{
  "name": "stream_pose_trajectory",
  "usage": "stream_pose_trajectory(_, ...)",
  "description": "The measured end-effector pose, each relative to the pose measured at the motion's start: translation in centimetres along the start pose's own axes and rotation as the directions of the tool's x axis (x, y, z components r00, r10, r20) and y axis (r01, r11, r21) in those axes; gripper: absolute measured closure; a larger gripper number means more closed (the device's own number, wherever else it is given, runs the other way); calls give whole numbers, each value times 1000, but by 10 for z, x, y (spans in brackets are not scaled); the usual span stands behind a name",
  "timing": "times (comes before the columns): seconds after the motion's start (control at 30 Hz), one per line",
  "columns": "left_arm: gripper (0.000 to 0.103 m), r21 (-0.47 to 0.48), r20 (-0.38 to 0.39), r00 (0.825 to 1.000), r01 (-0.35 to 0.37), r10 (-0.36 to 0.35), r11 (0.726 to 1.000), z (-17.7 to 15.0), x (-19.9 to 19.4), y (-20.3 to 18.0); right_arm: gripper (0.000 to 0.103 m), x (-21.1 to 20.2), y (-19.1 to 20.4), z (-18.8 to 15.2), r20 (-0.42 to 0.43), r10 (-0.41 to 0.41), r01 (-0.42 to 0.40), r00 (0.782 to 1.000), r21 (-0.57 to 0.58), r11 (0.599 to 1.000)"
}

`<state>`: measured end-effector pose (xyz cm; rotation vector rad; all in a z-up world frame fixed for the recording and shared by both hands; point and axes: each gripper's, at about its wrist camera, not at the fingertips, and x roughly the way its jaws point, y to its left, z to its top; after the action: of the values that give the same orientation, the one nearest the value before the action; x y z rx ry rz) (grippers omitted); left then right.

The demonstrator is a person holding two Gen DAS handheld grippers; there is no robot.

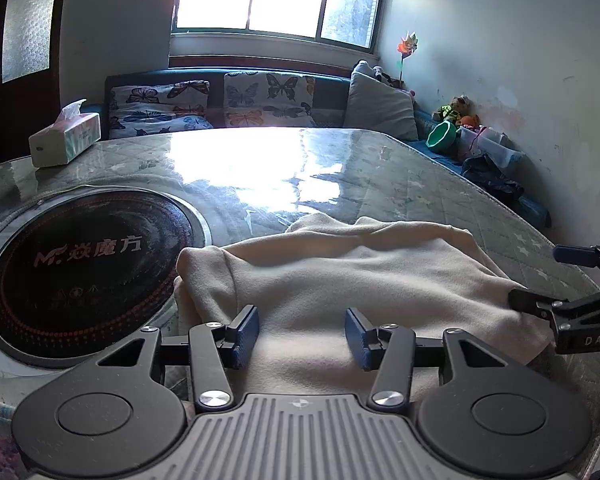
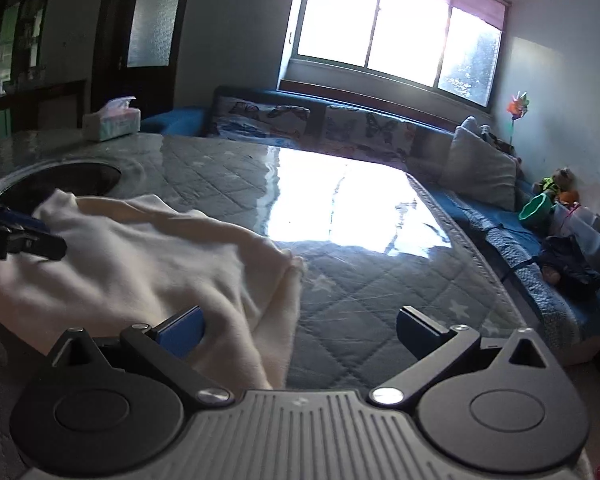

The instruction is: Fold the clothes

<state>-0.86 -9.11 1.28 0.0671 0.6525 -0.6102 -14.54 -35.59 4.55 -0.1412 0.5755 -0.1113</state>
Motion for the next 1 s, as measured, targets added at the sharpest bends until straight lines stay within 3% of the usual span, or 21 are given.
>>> stream_pose_trajectory(0.3, 51, 10, -3, 1000, -1, 1, 1000, 0, 1, 0, 0, -9, -12, -12, -9, -19, 19, 1000, 25, 1000)
stream_pose_trajectory(0.43, 49, 17, -1, 1000, -1, 1, 1000, 0, 1, -2, 0, -6, -16, -19, -53, -9, 10, 999, 19, 1000)
stream_pose_trajectory(0.63, 49, 43, 21, 1000, 10, -10, 999, 5, -7, -10, 1, -8, -25, 9, -27, 42, -41, 999, 37, 998)
stream_pose_trajectory(0.8, 51, 94, 65, 994, 78, -85, 992, 12, -19, -28, 23, 10, -36, 32, -33, 177, -172, 984, 118, 978)
stream_pose_trajectory(0.87, 55, 119, 66, 991, 111, -120, 987, 12, -19, -36, 46, 21, -41, 35, -47, 256, -245, 965, 175, 954)
stream_pose_trajectory(1.0, 67, 163, 43, 981, 180, -189, 970, 9, -12, -53, 70, 37, -45, 33, -64, 369, -343, 927, 248, 906)
